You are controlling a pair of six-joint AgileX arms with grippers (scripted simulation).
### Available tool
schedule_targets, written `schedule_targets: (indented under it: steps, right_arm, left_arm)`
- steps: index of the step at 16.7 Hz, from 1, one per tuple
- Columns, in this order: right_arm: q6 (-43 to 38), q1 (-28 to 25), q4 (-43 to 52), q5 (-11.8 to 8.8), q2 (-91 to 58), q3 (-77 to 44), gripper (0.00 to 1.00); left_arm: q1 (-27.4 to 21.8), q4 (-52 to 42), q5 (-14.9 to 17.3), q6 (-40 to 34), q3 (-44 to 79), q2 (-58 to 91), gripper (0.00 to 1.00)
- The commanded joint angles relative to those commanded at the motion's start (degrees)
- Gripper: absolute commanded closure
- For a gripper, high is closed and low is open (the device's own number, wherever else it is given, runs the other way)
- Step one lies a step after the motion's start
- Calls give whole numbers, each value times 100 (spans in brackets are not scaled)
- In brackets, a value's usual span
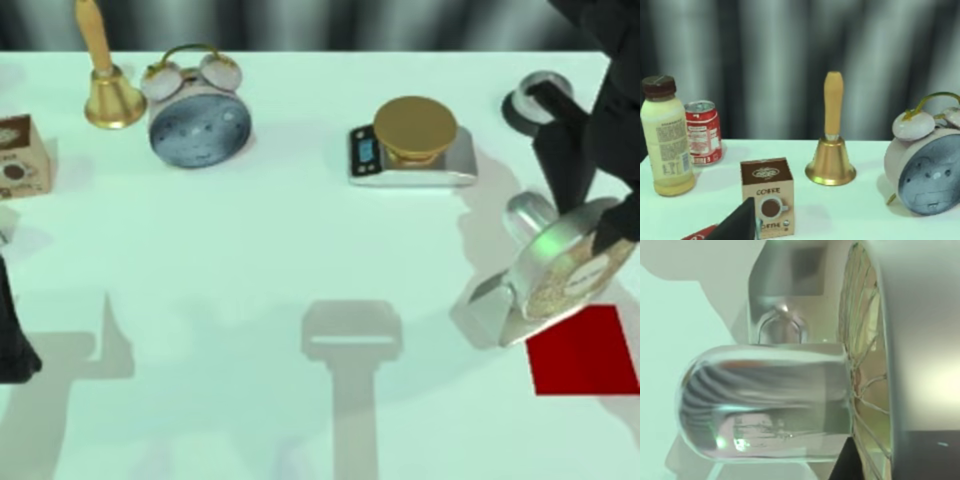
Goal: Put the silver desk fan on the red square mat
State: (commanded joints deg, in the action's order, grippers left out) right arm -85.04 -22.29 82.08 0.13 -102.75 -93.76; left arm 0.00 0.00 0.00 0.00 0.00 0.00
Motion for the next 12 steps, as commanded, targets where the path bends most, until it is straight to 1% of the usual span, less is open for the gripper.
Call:
schedule_targets:
  steps: [3, 6, 8, 12]
  right_arm:
    - [-1265, 329, -113, 1, 489, 605, 100]
    - [-1993, 549, -187, 4, 814, 1019, 100]
    - [-2176, 610, -209, 5, 905, 1137, 100]
    - [-2179, 583, -204, 4, 885, 1124, 100]
  left_arm:
    - [0, 0, 0, 0, 0, 0, 0]
    - [0, 0, 0, 0, 0, 0, 0]
    - [0, 0, 0, 0, 0, 0, 0]
    - [0, 0, 0, 0, 0, 0, 0]
